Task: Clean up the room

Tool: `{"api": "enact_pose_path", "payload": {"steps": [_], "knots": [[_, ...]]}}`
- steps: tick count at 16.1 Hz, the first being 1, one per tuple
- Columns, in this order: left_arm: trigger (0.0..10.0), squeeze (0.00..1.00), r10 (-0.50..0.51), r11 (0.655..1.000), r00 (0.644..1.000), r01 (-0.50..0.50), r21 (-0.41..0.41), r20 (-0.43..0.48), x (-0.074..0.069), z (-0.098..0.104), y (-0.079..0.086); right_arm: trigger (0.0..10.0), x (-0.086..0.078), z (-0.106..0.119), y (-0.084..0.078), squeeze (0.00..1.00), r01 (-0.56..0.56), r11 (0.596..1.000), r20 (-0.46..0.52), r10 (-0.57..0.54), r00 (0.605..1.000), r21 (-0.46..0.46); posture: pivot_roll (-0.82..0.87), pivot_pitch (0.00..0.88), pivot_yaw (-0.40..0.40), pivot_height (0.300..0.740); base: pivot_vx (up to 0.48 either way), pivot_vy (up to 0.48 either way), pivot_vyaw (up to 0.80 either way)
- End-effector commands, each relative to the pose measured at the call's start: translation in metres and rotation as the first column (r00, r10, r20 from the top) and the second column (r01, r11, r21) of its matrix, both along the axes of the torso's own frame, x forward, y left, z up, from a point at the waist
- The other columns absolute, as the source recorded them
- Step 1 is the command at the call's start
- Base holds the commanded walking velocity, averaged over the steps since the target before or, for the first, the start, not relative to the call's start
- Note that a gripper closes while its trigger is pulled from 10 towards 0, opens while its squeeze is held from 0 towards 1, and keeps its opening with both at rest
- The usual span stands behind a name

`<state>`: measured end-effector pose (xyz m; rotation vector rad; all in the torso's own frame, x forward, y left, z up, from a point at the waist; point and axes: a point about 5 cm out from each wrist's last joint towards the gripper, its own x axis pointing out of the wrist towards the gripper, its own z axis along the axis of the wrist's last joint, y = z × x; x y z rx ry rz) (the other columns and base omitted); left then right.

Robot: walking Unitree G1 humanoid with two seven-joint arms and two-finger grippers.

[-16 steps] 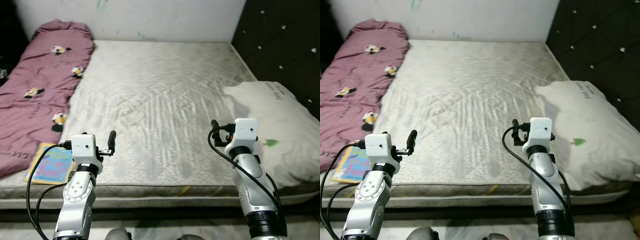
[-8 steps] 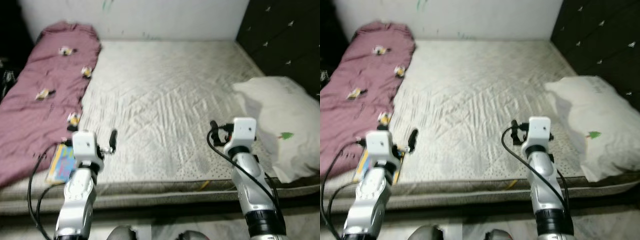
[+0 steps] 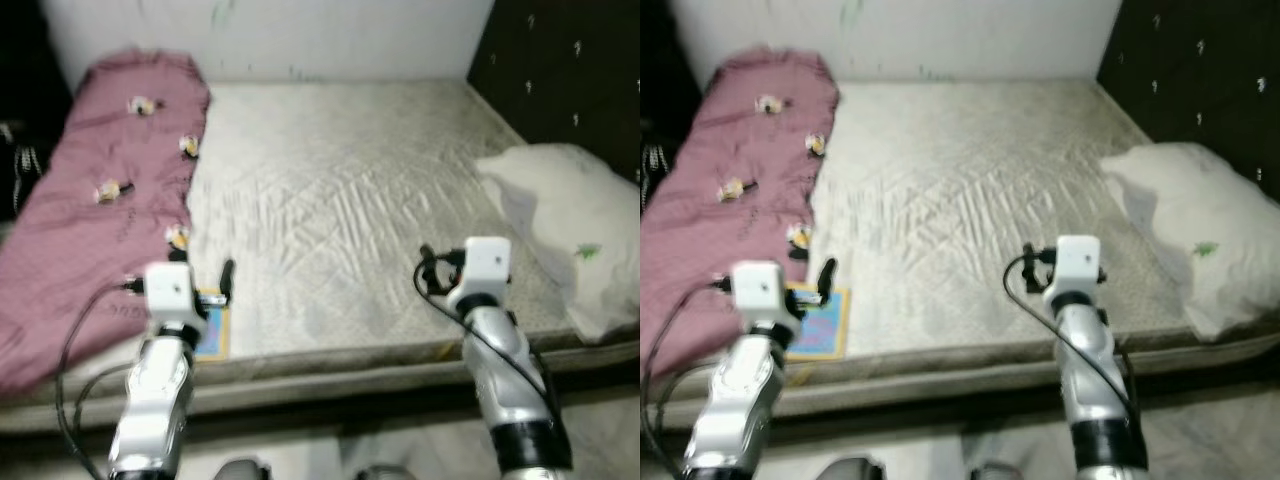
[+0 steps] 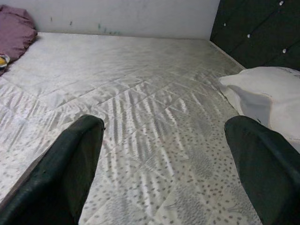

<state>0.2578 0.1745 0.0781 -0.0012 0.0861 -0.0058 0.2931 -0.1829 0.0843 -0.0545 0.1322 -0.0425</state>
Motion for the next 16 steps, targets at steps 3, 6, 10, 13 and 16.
{"api": "enact_pose_path", "payload": {"steps": [3,6,10,13,16], "knots": [[10.0,0.00,0.007,1.000,1.000,-0.007,0.008,0.012,0.002,0.004,0.005,10.0,0.004,0.003,0.007,0.00,-0.021,1.000,0.005,0.021,1.000,0.001,-0.02,0.000,-0.034,0.740,0.000,0.465,0.00],[10.0,0.00,-0.016,1.000,0.998,0.016,0.008,0.054,0.005,0.009,0.002,10.0,0.005,0.003,0.008,0.00,-0.029,1.000,0.000,0.029,1.000,-0.003,-0.02,0.000,-0.032,0.740,0.000,0.306,0.00],[10.0,0.00,-0.062,0.998,0.995,0.064,-0.022,0.073,0.003,0.013,-0.002,10.0,0.005,0.003,0.009,0.00,-0.037,0.999,-0.002,0.037,0.999,-0.006,-0.02,0.000,-0.034,0.740,0.000,0.000,0.00],[10.0,0.00,-0.070,0.997,0.994,0.072,-0.022,0.079,0.003,0.014,-0.003,10.0,0.006,0.003,0.008,0.00,-0.040,0.999,-0.003,0.040,0.999,-0.010,-0.02,0.000,-0.035,0.740,0.351,0.000,0.00],[10.0,0.00,-0.071,0.997,0.994,0.073,-0.022,0.080,0.004,0.014,-0.003,10.0,0.007,0.004,0.009,0.00,-0.040,0.999,0.001,0.040,0.999,-0.010,-0.02,0.000,-0.033,0.740,0.360,0.000,0.00]]}}
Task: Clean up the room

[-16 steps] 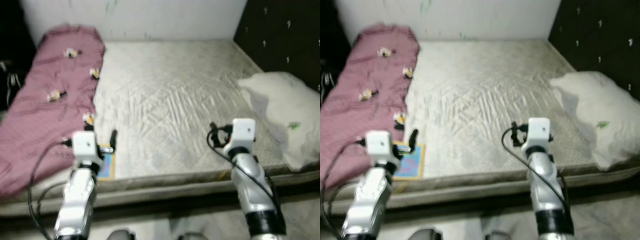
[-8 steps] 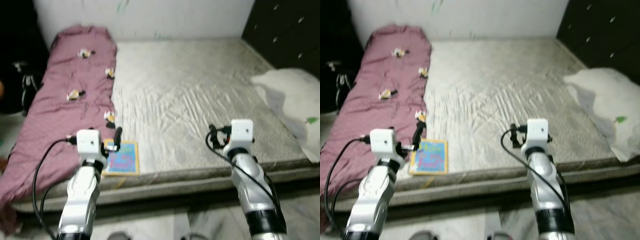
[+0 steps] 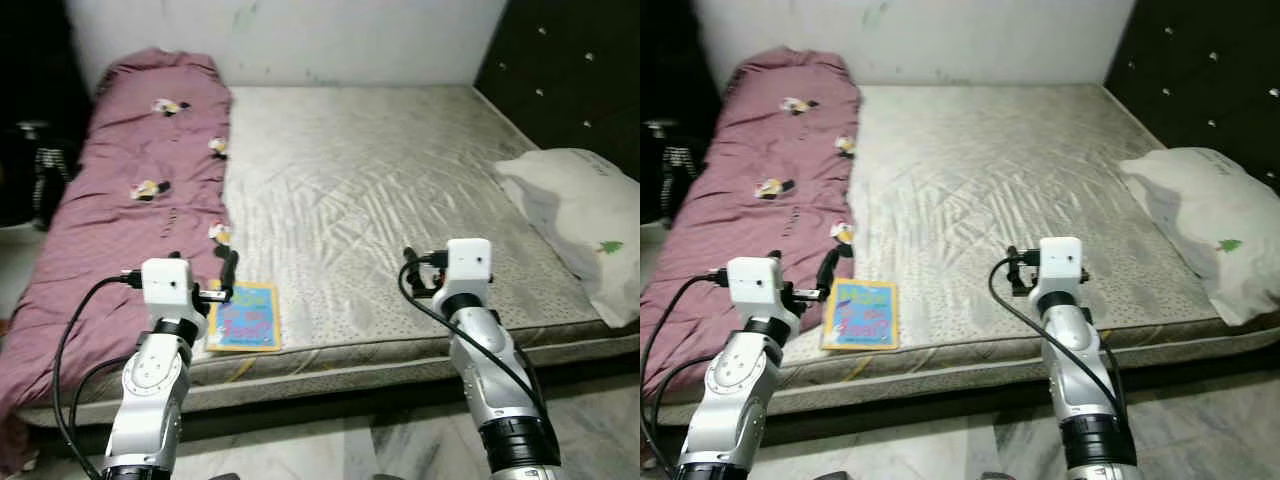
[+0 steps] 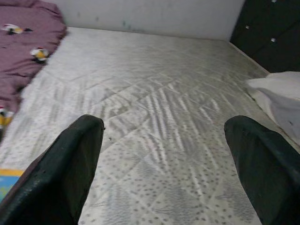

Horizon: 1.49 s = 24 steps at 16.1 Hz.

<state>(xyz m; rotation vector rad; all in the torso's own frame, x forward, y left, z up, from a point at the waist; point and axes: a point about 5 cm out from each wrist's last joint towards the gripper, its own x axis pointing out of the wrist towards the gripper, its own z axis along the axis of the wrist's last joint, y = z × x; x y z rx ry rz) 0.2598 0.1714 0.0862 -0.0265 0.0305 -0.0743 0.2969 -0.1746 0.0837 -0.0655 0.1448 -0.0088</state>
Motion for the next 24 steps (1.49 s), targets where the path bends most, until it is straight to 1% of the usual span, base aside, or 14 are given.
{"api": "enact_pose_path", "payload": {"steps": [1,8,12,15,16,17,24], "knots": [[10.0,0.00,-0.006,1.000,1.000,0.006,0.002,0.024,0.0017,0.0056,-0.0001,10.0,0.0028,0.0046,0.0008,0.00,-0.006,1.000,0.015,0.006,1.000,-0.001,-0.02,0.000,-0.034,0.740,0.360,0.000,0.00],[10.0,0.00,-0.004,1.000,1.000,0.004,0.001,0.013,0.0020,0.0037,-0.0007,10.0,0.0038,0.0053,0.0009,0.00,-0.003,1.000,0.019,0.003,1.000,-0.001,-0.02,0.000,-0.034,0.740,0.341,0.000,0.00],[10.0,0.00,0.022,1.000,1.000,-0.022,0.014,-0.005,0.0035,0.0018,-0.0005,10.0,0.0043,0.0060,0.0011,0.00,-0.001,1.000,0.023,0.001,1.000,0.001,-0.02,0.000,-0.032,0.740,0.000,0.000,0.00],[10.0,0.00,0.032,0.999,0.999,-0.031,0.006,-0.023,0.0037,-0.0002,0.0006,10.0,0.0046,0.0055,0.0014,0.00,0.004,1.000,0.018,-0.004,1.000,0.009,-0.02,0.000,-0.034,0.740,0.000,0.000,0.00],[10.0,0.00,0.030,1.000,0.999,-0.030,0.006,-0.020,0.0040,-0.0001,0.0006,10.0,0.0048,0.0053,0.0014,0.00,0.003,1.000,0.017,-0.003,1.000,0.008,-0.02,0.000,-0.034,0.740,0.000,0.000,-0.80],[10.0,0.00,0.031,1.000,0.999,-0.031,0.001,-0.023,0.0041,-0.0002,0.0002,10.0,0.0050,0.0054,0.0011,0.00,0.002,1.000,0.018,-0.002,1.000,0.008,-0.02,0.000,-0.034,0.740,0.000,0.480,-0.46],[10.0,0.00,0.035,0.999,0.999,-0.035,-0.013,-0.026,0.0050,0.0000,-0.0013,10.0,0.0049,0.0061,0.0010,0.00,0.005,1.000,0.028,-0.005,1.000,0.002,-0.02,0.000,-0.033,0.740,0.000,0.480,0.00]]}}
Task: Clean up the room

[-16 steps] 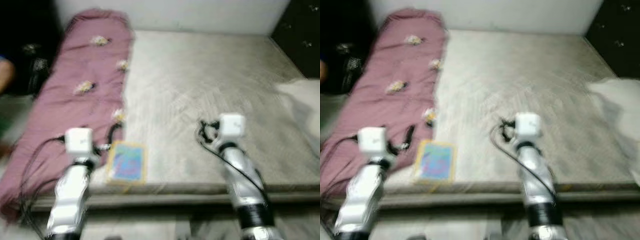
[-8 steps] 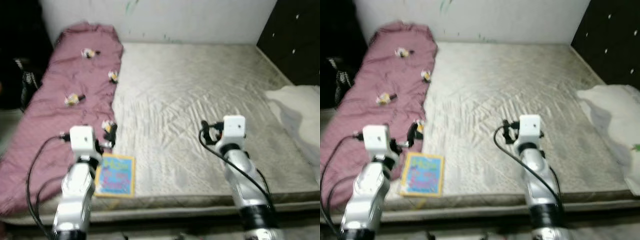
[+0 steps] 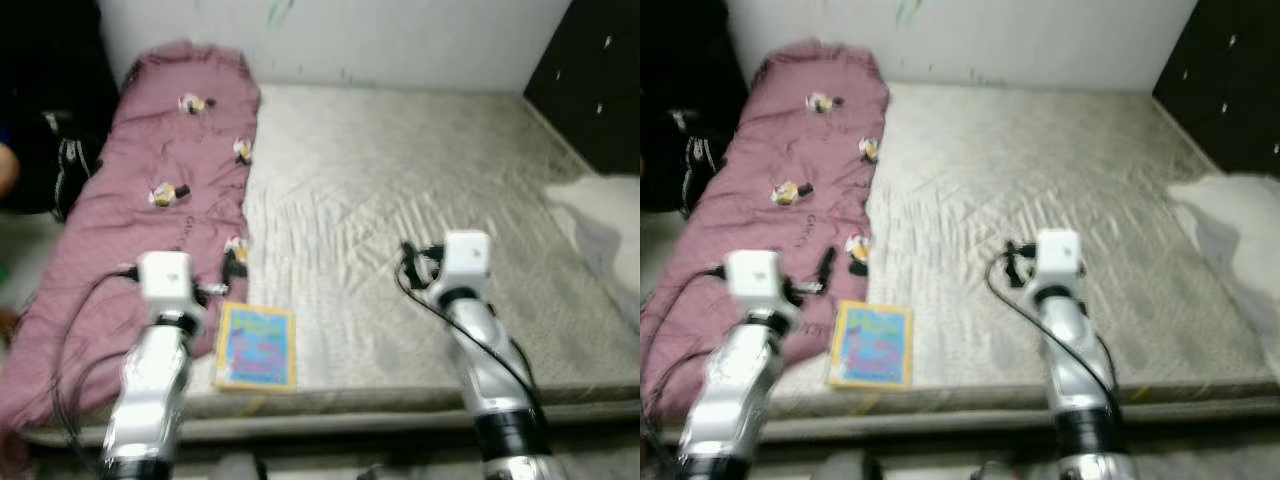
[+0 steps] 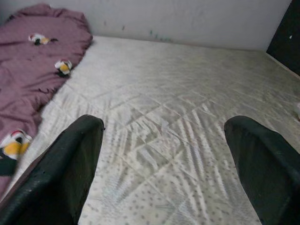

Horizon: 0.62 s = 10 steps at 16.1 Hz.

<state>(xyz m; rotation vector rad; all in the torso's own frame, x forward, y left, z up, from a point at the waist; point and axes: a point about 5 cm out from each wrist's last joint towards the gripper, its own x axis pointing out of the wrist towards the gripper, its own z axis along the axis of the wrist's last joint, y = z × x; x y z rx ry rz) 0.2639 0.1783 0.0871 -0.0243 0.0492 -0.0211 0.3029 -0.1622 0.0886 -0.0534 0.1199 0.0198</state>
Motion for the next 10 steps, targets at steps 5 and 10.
{"api": "enact_pose_path", "payload": {"steps": [5,10], "knots": [[10.0,0.00,-0.012,1.000,1.000,0.012,-0.022,-0.004,0.0012,-0.0007,-0.0074,10.0,0.0005,0.0022,-0.0108,0.00,0.029,1.000,0.007,-0.029,1.000,-0.013,-0.02,0.000,-0.036,0.740,0.000,0.480,0.00],[10.0,0.00,0.009,1.000,1.000,-0.009,0.011,0.010,0.0013,0.0003,-0.0062,10.0,0.0012,0.0020,-0.0092,0.00,0.025,1.000,0.009,-0.024,1.000,-0.012,-0.02,0.000,-0.034,0.740,0.000,0.460,0.00]]}}
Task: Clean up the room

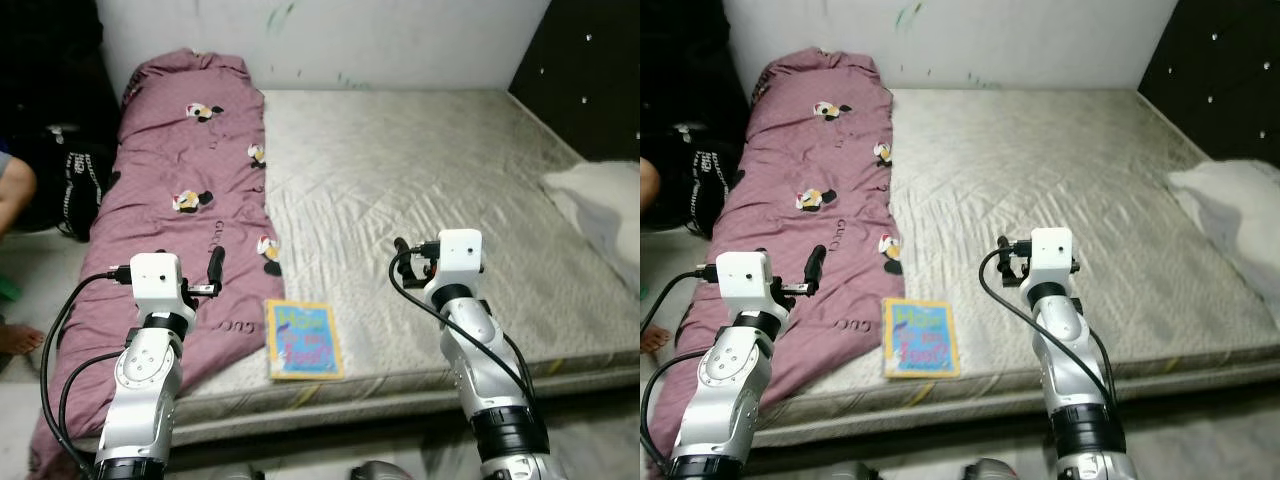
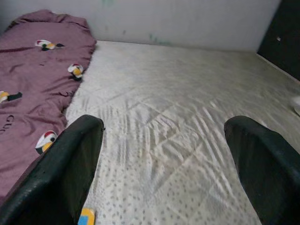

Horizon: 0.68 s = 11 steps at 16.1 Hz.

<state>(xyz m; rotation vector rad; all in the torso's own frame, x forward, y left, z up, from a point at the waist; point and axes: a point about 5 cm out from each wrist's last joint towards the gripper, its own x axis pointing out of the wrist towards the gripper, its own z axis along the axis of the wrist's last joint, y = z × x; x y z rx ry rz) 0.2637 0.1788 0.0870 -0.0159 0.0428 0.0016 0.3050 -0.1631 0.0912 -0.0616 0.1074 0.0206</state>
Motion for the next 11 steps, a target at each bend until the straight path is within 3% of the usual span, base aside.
{"api": "enact_pose_path", "payload": {"steps": [1,5,8,11], "knots": [[10.0,0.00,-0.001,1.000,1.000,0.001,0.019,0.010,0.002,0.001,-0.006,10.0,0.000,0.000,-0.008,0.00,0.027,1.000,0.001,-0.027,1.000,-0.003,-0.02,0.000,-0.033,0.740,0.000,0.000,0.00],[10.0,0.00,0.001,0.999,1.000,-0.002,0.034,0.018,0.006,0.004,-0.002,10.0,0.006,0.003,-0.007,0.00,0.026,1.000,0.011,-0.026,1.000,-0.001,-0.01,0.000,-0.033,0.740,0.000,0.000,0.00],[10.0,0.00,0.033,0.996,0.999,-0.036,0.079,0.036,0.009,0.010,-0.002,10.0,0.009,0.005,-0.009,0.00,0.042,0.999,0.023,-0.042,0.999,0.004,-0.01,0.000,-0.030,0.740,0.000,0.000,-0.74],[10.0,0.00,0.058,0.997,0.998,-0.058,0.058,-0.002,-0.012,0.007,0.011,10.0,-0.009,-0.002,0.006,0.00,0.020,1.000,0.018,-0.020,1.000,0.019,0.00,0.000,0.005,0.740,0.000,0.000,-0.40]]}}
